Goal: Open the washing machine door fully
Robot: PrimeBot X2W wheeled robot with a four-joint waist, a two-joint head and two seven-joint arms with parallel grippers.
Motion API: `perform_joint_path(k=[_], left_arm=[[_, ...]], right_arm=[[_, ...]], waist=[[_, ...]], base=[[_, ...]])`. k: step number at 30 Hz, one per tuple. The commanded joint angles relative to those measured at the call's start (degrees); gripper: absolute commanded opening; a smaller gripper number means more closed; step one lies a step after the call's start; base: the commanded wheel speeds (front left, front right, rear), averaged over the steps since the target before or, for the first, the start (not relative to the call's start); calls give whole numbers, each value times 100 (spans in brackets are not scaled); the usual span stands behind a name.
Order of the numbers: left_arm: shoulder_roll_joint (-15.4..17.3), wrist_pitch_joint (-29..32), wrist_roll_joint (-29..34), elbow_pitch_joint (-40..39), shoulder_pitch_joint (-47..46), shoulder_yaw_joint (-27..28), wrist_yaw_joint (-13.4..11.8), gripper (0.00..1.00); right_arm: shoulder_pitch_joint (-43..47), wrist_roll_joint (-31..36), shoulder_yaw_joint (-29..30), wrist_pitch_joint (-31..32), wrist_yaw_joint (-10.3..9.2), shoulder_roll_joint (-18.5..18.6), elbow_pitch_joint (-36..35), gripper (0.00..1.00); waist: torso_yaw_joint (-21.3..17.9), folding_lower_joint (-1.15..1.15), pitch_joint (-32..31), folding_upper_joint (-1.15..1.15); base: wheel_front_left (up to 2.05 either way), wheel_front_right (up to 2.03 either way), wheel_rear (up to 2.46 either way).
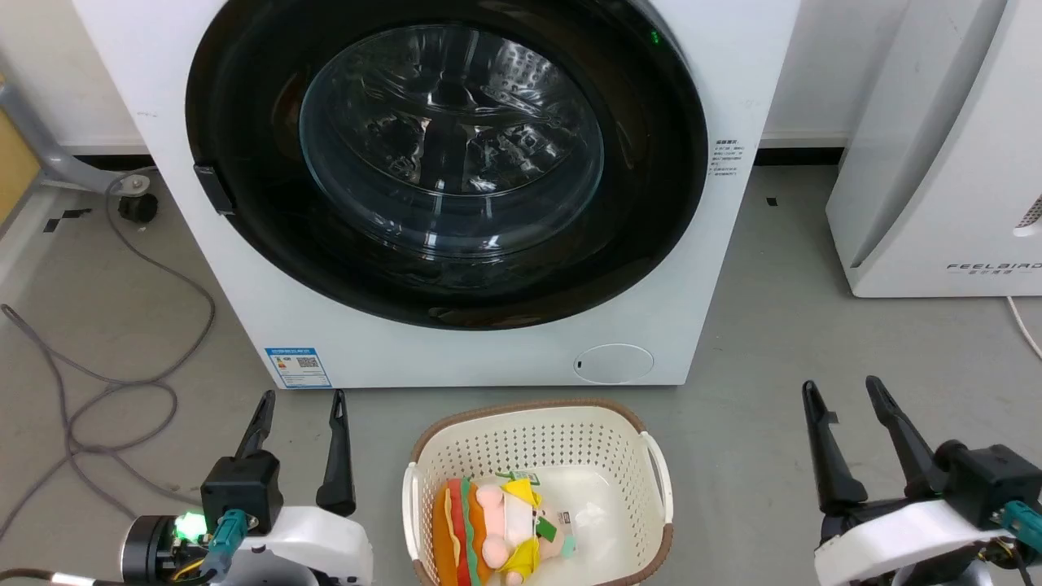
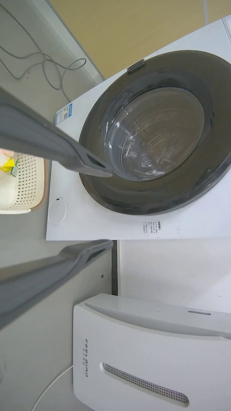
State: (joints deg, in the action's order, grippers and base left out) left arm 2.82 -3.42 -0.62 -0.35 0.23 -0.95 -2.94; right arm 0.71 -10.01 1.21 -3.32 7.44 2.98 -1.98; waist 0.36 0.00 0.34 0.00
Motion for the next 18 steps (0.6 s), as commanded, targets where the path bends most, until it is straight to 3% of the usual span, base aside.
perform_joint_path(k=[1,2,3,18], left_arm=[[3,-52,-28,-42,-40,-7,-41,100],[3,-64,-30,-44,-39,-10,-49,100],[3,-76,-32,-44,-38,-14,-57,100],[4,-256,-22,-49,-30,-67,-162,100]], right_arm=[[-10,-141,10,-62,1,-3,-45,85],[-10,-240,19,-74,1,-3,-39,38],[-10,-340,22,-86,1,-3,-32,0],[-15,-3322,-19,-265,2,-4,179,0]], waist=[[2,0,0,0],[3,0,0,0],[5,0,-1,0],[42,0,-11,0]], base=[[0,0,0],[0,0,0],[0,0,0],[0,0,0]])
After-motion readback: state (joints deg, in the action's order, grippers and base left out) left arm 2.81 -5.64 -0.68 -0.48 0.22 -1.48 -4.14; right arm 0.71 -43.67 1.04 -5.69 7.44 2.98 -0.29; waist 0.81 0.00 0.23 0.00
